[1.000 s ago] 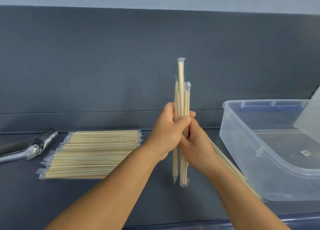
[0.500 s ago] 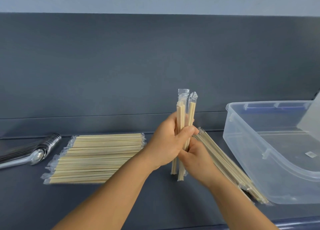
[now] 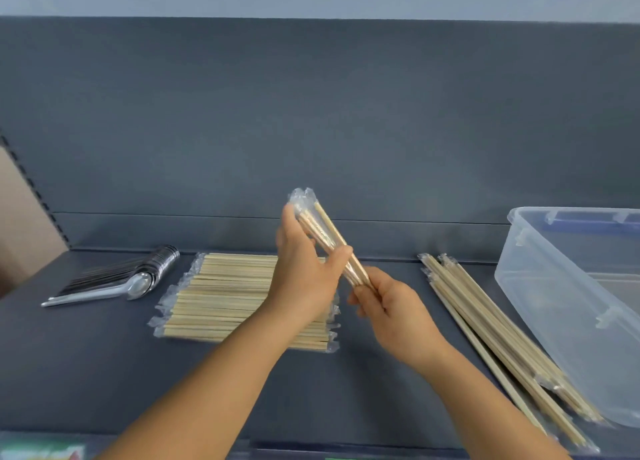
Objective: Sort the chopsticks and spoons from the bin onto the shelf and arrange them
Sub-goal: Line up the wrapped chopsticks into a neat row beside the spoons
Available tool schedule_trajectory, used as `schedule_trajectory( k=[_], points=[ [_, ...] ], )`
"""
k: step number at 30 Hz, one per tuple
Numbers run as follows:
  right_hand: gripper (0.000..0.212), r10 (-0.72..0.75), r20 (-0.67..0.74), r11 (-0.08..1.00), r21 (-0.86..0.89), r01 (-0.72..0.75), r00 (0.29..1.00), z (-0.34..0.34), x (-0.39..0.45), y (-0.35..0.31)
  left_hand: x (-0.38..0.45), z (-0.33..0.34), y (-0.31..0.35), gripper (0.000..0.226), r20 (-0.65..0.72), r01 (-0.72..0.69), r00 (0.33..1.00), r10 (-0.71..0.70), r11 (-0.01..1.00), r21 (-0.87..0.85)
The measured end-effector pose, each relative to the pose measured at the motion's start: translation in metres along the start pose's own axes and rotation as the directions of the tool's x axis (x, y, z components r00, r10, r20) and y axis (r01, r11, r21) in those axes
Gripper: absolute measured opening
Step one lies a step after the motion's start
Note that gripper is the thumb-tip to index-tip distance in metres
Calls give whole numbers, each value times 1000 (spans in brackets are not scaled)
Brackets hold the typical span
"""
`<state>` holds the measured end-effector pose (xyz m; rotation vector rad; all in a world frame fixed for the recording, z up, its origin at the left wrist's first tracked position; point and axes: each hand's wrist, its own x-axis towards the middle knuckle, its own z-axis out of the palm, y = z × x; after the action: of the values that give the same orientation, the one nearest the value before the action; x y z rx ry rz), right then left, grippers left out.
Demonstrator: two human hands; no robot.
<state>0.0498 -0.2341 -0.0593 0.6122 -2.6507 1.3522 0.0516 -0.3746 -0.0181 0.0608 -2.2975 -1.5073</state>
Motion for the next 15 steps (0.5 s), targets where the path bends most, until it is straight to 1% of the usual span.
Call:
schedule_trajectory(
  k=[1, 2, 3, 4, 5, 6, 8, 10, 12, 15],
  points=[
    [18, 0, 22, 996, -91, 2, 1000, 5, 3, -1, 0, -11, -10, 87, -35, -63, 997, 70, 984, 164],
    [15, -15, 45, 983, -180, 23, 999, 11, 6, -5, -1, -23, -20, 94, -54, -146, 982, 180, 912, 383],
    [14, -40, 69, 963, -263, 57, 997, 18, 10, -10, -2, -33, -31, 91, -37, -229, 951, 308, 777, 586],
    [13, -70, 93, 938, -333, 97, 993, 27, 13, -15, -3, -44, -40, 83, 35, -295, 918, 394, 624, 724],
    [14, -97, 115, 912, -386, 134, 989, 36, 16, -19, -6, -55, -47, 71, 140, -348, 903, 406, 501, 792],
    [16, -127, 133, 888, -426, 172, 983, 45, 20, -23, -8, -63, -55, 61, 237, -390, 899, 369, 428, 815],
    [20, -204, 160, 826, -501, 258, 966, 64, 25, -30, -10, -74, -70, 51, 363, -434, 899, 245, 388, 813],
    [20, -278, 200, 752, -563, 342, 940, 82, 30, -34, -9, -85, -81, 46, 406, -447, 895, 188, 380, 810],
    [22, -306, 180, 723, -595, 351, 935, 98, 36, -33, -6, -95, -91, 48, 411, -439, 898, 159, 407, 802],
    [24, -314, 141, 713, -618, 331, 939, 118, 42, -33, -4, -109, -105, 58, 427, -437, 896, 123, 418, 796]
  ],
)
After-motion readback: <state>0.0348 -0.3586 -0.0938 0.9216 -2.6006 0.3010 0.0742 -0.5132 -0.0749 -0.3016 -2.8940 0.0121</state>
